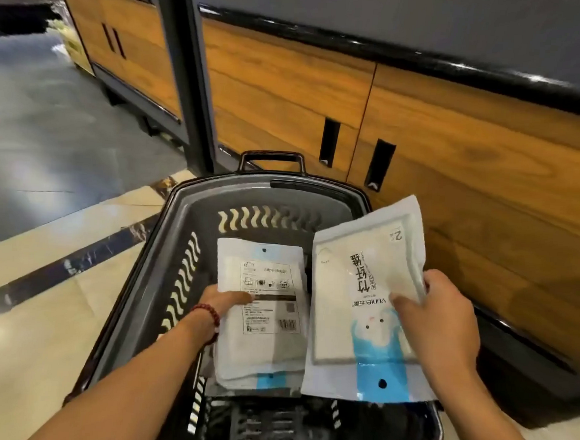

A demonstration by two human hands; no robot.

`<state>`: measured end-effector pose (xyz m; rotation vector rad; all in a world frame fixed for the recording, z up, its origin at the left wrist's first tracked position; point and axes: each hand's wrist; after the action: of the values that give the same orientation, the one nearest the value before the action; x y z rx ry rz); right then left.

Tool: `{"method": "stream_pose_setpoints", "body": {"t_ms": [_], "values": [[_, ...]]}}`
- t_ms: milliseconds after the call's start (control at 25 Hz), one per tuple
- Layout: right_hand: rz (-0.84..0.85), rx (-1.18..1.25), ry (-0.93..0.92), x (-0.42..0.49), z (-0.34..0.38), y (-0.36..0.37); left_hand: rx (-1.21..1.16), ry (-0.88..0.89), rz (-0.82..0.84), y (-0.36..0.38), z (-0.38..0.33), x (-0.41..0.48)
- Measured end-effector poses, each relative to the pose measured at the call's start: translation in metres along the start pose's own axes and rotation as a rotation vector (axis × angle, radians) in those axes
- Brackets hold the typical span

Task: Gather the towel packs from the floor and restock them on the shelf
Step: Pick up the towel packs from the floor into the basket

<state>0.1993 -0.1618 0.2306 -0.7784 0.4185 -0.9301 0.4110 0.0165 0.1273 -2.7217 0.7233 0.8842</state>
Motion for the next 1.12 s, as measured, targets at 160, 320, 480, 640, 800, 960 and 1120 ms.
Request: {"method": "stream_pose_setpoints", "body": {"t_ms": [160,320,480,640,800,960,1120], "values": [[0.051,-0.008,0.037,0.009,-0.004,0.004,0.026,-0.046,-0.010,-0.004,0.025,0.038],[0.109,-0.001,0.046,0.012,0.000,0.007,0.070,-0.084,-0.011,-0.006,0.043,0.061],[0.139,0.015,0.039,0.014,0.006,0.014,0.354,0.001,-0.131,0.001,0.052,0.074],[0.145,0.028,0.048,0.016,0.004,0.015,0.515,-0.002,-0.240,0.010,0.052,0.080],[0.136,0.038,0.042,0.017,0.002,0.016,0.858,-0.072,-0.286,0.011,0.048,0.071],[0.134,0.031,0.062,0.016,0.005,0.014,1.186,0.220,-0.173,0.006,0.005,0.029],[0.110,-0.124,0.034,0.006,0.021,0.015,1.224,0.627,-0.200,-0.018,-0.055,-0.041]]}}
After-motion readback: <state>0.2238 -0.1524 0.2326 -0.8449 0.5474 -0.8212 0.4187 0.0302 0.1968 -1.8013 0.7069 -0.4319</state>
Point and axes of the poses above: each hand's wrist, its own x-axis towards the middle knuckle, its own y-axis out of the palm, z = x × y, and after that the axes turned 6 degrees about z, right-handed
